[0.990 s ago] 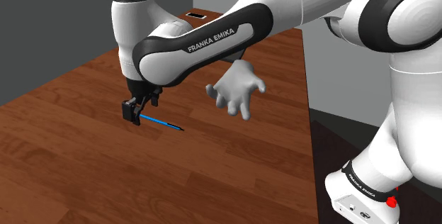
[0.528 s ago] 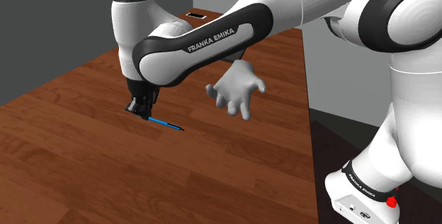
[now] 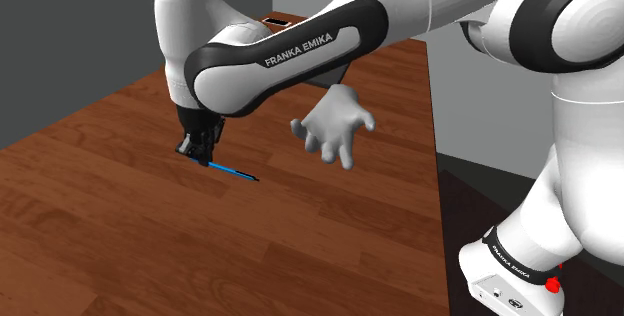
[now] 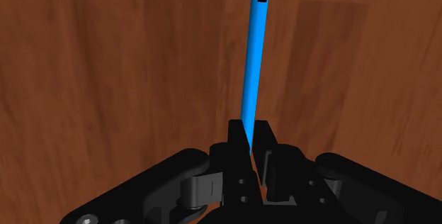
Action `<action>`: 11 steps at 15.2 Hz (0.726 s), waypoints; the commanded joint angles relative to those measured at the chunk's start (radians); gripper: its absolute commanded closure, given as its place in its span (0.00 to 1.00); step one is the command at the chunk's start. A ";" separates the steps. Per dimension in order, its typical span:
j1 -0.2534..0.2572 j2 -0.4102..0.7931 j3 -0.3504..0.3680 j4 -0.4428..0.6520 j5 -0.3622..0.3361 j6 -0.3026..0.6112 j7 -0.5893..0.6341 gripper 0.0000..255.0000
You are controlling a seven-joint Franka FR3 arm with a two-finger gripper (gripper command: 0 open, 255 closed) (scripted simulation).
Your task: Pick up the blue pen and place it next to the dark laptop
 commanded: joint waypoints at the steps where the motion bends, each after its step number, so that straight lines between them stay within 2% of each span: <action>1: -0.002 -0.012 0.003 0.009 0.005 -0.021 -0.003 1.00; 11: -0.002 -0.050 0.013 0.086 0.022 -0.134 -0.015 1.00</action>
